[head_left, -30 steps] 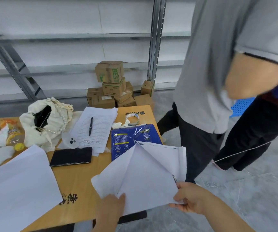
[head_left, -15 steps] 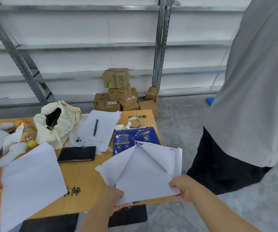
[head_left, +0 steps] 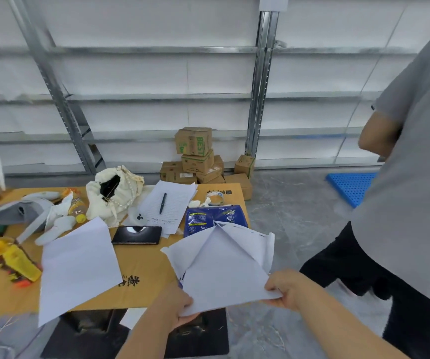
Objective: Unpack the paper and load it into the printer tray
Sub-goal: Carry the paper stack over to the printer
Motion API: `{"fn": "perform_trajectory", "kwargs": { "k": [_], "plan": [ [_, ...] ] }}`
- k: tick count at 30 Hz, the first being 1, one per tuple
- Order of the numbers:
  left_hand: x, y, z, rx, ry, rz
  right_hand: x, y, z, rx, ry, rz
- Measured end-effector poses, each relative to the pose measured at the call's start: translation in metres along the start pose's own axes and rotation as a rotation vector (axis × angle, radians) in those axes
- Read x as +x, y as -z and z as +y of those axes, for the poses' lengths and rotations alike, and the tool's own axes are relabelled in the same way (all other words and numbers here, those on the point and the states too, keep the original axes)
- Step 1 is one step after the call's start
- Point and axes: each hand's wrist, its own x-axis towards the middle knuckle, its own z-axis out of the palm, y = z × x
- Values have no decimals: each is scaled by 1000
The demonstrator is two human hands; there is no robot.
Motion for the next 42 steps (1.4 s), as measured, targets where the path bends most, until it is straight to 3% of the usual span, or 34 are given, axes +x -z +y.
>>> {"fn": "perform_trajectory", "kwargs": {
  "k": [17, 24, 31, 42],
  "plan": [
    [-135, 54, -63, 162, -294, 42, -160, -20, 78, 60, 248, 105],
    [-158, 98, -71, 208, -477, 217, -182, -65, 65, 14, 414, 90],
    [-171, 155, -68, 150, -538, 438, -197, -131, 36, -138, 536, -53],
    [-193, 250, -89, -184, -513, 714, -200, -260, -7, -436, 721, -352]
  ]
}}
